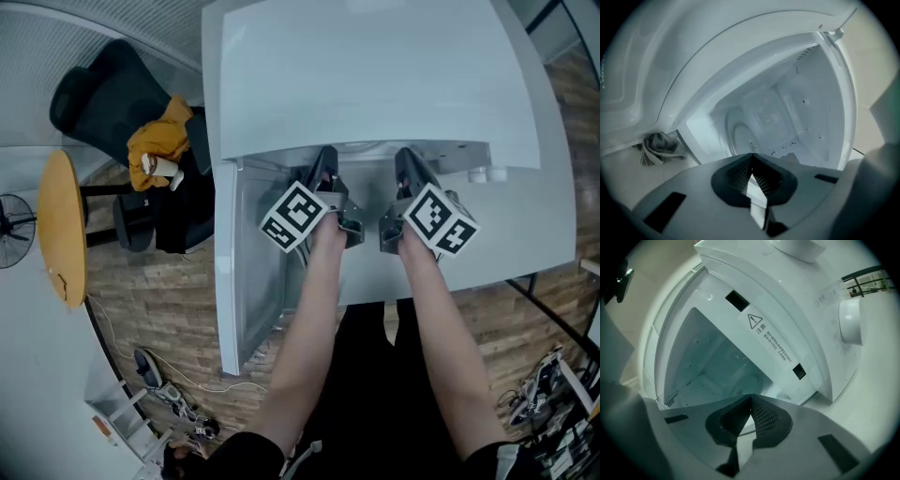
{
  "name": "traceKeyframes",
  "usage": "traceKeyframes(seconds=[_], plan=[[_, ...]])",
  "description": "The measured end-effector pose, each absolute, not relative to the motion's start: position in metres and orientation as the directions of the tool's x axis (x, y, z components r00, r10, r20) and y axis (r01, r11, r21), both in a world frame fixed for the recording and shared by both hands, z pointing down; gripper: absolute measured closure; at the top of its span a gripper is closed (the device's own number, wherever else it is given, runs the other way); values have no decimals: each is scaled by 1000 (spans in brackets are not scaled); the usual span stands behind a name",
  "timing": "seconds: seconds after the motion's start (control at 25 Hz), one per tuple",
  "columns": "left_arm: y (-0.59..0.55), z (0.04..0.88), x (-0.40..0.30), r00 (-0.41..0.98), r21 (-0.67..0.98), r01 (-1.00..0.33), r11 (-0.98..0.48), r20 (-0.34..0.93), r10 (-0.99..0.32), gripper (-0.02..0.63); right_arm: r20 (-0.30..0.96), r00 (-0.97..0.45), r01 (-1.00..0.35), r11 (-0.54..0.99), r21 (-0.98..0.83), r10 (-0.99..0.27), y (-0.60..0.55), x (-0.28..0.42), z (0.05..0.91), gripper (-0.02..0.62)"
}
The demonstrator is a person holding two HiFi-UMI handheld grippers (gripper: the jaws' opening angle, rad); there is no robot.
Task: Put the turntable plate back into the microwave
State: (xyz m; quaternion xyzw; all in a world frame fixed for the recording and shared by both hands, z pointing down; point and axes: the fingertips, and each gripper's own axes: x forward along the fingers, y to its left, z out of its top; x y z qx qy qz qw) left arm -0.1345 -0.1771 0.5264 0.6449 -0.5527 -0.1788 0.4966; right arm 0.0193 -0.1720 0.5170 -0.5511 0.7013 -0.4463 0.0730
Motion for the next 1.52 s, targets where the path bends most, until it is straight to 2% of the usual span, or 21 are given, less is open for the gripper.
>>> traceKeyframes(seconds=[0.24,0.48,0.84,1.2,1.52], plan=[[-166,506,-128,339,820,-568,62,302,-891,609,369,-430,-744,92,-662,-824,-160,16,500,589],[-145,482,-118,344,758,-652,10,307,-887,609,377,-460,-822,225,-523,-804,-141,15,481,589],[-108,434,-104,308,569,-819,-68,336,-890,609,347,-511,-848,396,-352,-786,-107,18,432,588],[-50,370,-72,308,302,-930,-210,327,-893,609,289,-647,-762,593,-259,-705,-53,7,374,584],[-4,332,-46,348,226,-930,-290,287,-892,609,225,-708,-705,689,-171,-669,-10,20,324,578]])
